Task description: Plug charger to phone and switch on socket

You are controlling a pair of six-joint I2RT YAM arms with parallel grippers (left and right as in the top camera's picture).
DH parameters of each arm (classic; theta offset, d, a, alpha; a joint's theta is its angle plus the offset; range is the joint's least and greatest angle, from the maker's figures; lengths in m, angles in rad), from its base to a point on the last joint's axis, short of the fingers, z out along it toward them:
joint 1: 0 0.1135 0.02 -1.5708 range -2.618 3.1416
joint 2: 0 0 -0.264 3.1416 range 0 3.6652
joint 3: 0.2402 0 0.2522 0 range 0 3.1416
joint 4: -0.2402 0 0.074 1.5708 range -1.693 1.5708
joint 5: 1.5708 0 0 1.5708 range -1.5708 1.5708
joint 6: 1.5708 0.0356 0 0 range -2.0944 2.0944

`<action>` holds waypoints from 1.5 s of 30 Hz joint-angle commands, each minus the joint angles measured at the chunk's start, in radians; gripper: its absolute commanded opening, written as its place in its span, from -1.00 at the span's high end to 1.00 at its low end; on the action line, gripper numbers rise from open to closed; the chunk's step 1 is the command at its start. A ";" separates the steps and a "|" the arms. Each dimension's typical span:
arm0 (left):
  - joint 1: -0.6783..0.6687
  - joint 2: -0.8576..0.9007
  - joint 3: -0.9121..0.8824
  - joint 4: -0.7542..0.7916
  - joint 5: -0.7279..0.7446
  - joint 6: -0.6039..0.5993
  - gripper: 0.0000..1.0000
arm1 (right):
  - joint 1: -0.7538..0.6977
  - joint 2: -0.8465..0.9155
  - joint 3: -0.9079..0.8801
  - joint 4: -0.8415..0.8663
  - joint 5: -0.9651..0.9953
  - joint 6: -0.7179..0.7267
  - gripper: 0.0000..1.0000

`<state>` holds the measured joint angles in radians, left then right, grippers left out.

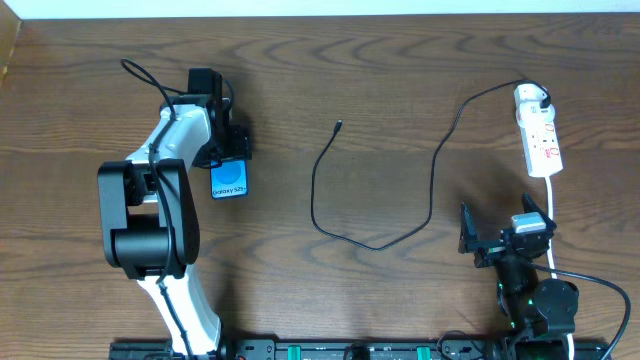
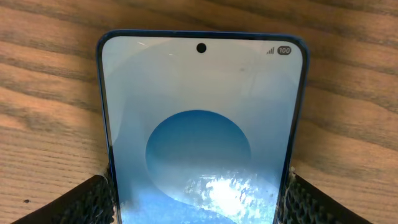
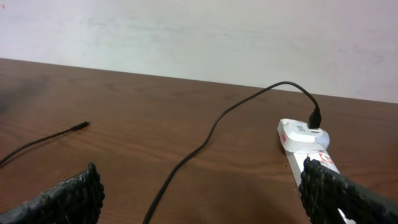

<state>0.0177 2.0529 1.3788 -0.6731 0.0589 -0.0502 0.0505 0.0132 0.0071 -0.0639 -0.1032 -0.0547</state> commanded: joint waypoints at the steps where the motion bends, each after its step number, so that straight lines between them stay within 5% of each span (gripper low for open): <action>1: -0.002 0.035 -0.033 -0.053 0.034 -0.007 -0.61 | -0.004 -0.001 -0.002 -0.004 0.004 0.013 -0.99; 16: -0.002 0.035 -0.033 -0.077 0.034 0.010 -0.85 | -0.004 -0.001 -0.002 -0.004 0.004 0.013 -0.99; 45: -0.002 0.035 -0.032 -0.095 0.034 0.011 -0.82 | -0.004 -0.001 -0.002 -0.004 0.004 0.013 -0.98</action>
<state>0.0151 2.0514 1.3788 -0.7547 0.0689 -0.0471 0.0505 0.0132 0.0071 -0.0635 -0.1036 -0.0551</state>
